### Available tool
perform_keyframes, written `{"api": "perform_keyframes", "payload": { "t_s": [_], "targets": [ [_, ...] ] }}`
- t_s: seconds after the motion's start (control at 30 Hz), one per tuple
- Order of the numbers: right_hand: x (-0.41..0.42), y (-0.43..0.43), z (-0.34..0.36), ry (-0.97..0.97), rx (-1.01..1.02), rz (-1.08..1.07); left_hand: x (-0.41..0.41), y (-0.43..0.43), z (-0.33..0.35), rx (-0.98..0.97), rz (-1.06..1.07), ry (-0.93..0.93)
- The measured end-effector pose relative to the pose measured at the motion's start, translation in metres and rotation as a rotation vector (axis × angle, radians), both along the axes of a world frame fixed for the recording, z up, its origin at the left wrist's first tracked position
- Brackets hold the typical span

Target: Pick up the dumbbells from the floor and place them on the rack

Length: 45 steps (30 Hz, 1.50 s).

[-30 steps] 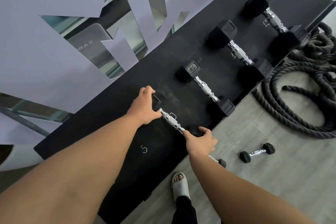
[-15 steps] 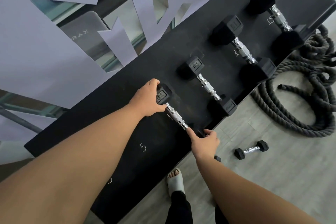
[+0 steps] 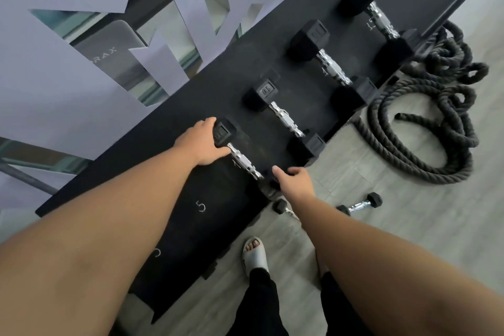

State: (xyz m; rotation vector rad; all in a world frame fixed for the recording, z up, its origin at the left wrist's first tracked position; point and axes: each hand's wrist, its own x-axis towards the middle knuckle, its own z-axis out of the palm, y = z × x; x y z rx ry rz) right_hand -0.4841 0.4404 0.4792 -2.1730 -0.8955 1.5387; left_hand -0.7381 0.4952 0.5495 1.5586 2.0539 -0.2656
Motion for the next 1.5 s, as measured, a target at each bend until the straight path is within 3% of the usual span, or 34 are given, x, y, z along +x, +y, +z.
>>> {"api": "perform_keyframes", "payload": {
  "t_s": [0.2,0.5,0.67,0.83,1.17,1.5],
  "targets": [
    [0.046,0.019,0.027,0.059,0.022,0.216,0.049,-0.041,0.025,0.142,0.161,-0.004],
    [0.208,-0.021,-0.004,0.092,-0.084,0.524,0.221,-0.162,-0.005,-0.018,0.384,-0.129],
    [0.302,-0.052,-0.04,0.048,-0.173,0.445,0.311,-0.192,-0.052,-0.134,0.341,-0.176],
    [0.336,-0.074,-0.095,0.042,-0.21,0.416,0.344,-0.172,-0.104,-0.156,0.303,-0.203],
    [0.326,-0.082,-0.236,0.002,-0.234,0.315,0.321,-0.15,-0.269,-0.227,0.145,-0.154],
    [0.272,-0.104,-0.419,0.047,-0.327,-0.008,0.297,-0.132,-0.477,-0.189,0.131,-0.24]
  ]
}}
